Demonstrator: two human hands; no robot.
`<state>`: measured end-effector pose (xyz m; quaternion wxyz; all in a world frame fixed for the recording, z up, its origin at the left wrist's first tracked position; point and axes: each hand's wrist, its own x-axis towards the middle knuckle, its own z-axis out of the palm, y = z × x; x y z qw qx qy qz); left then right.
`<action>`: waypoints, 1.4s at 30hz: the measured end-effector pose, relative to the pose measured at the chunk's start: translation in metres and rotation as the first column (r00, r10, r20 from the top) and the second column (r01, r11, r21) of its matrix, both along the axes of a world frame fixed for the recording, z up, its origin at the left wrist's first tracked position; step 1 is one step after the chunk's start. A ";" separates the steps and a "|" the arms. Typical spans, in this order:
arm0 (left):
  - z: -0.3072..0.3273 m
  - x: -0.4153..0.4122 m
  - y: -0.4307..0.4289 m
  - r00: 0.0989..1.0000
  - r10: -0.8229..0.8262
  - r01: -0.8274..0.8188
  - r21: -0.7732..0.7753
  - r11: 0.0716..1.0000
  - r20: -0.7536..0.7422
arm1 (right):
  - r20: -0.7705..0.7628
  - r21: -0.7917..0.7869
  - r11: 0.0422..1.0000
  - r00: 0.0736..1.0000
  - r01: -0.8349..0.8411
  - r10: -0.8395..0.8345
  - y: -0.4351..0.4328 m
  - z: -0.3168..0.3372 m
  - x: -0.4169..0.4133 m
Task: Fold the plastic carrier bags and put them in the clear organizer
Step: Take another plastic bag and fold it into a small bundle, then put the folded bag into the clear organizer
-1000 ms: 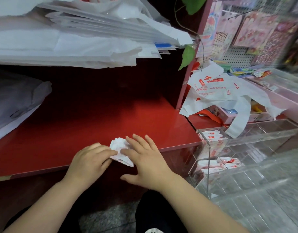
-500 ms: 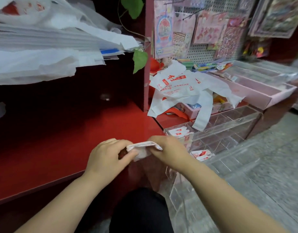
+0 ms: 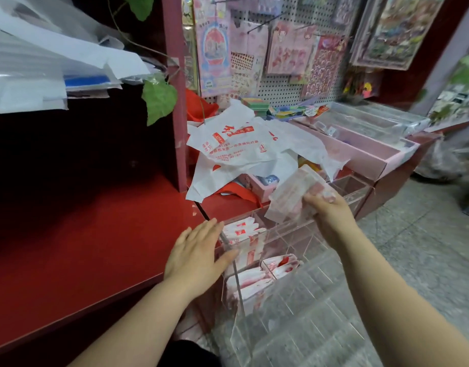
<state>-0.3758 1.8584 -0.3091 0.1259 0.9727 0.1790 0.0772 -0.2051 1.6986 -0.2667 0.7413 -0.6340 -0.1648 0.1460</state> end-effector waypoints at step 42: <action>-0.022 0.009 0.008 0.998 -0.016 0.002 0.220 0.975 0.060 | 0.204 -0.972 0.097 0.554 0.216 0.807 0.029 0.030 0.017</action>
